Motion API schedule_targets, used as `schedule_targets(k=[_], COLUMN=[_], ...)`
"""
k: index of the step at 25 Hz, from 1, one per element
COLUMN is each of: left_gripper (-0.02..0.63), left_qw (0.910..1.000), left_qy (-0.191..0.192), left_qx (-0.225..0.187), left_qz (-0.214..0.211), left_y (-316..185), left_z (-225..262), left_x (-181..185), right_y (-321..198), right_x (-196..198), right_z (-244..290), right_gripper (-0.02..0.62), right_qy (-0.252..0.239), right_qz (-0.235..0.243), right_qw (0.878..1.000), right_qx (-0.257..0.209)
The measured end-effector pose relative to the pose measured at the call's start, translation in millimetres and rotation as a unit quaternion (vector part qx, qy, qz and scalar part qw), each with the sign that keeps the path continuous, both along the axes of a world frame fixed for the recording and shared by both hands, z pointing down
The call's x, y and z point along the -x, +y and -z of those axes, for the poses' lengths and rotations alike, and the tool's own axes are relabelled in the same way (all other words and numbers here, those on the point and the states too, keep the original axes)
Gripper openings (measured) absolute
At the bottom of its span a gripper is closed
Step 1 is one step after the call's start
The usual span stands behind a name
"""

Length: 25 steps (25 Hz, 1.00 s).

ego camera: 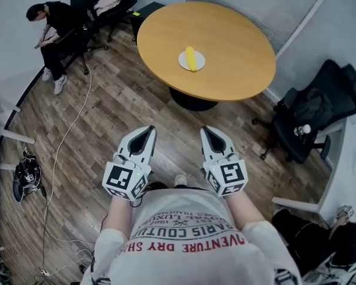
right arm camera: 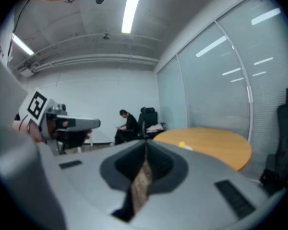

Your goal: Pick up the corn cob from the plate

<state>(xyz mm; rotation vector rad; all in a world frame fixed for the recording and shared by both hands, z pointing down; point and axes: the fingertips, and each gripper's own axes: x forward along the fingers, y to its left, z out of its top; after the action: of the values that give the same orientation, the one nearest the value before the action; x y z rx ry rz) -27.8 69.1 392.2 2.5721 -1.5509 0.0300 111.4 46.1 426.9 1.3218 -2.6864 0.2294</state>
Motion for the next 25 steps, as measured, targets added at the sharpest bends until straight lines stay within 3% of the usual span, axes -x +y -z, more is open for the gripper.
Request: schedule_targets(k=[5,11,19,25], left_gripper=[0.035,0.035,0.035,0.035], left_qw=[0.9998,0.9994,0.9958,0.9878], left_qy=[-0.003,0.009,0.008,-0.008], left_qx=[0.017,0.024,0.006,-0.002], left_qz=[-0.008,-0.021,-0.091,-0.156], left_y=[-37,-95,-216,-311], left_z=[-7,-15,-6,7], left_x=[-12,-3,15,34], right_y=[-38,-88,-186,-267], right_x=[-17,-9,14,36], right_z=[-5,-19,-18,-15], right_gripper=[0.031,0.031,0.031,0.031], right_qy=[-0.003,-0.001,0.000,-0.015], right_qz=[-0.011,-0.025,-0.087,-0.152], right_qw=[1.000,0.999,0.996,0.987], right_qx=[0.016,0.036,0.037,0.048])
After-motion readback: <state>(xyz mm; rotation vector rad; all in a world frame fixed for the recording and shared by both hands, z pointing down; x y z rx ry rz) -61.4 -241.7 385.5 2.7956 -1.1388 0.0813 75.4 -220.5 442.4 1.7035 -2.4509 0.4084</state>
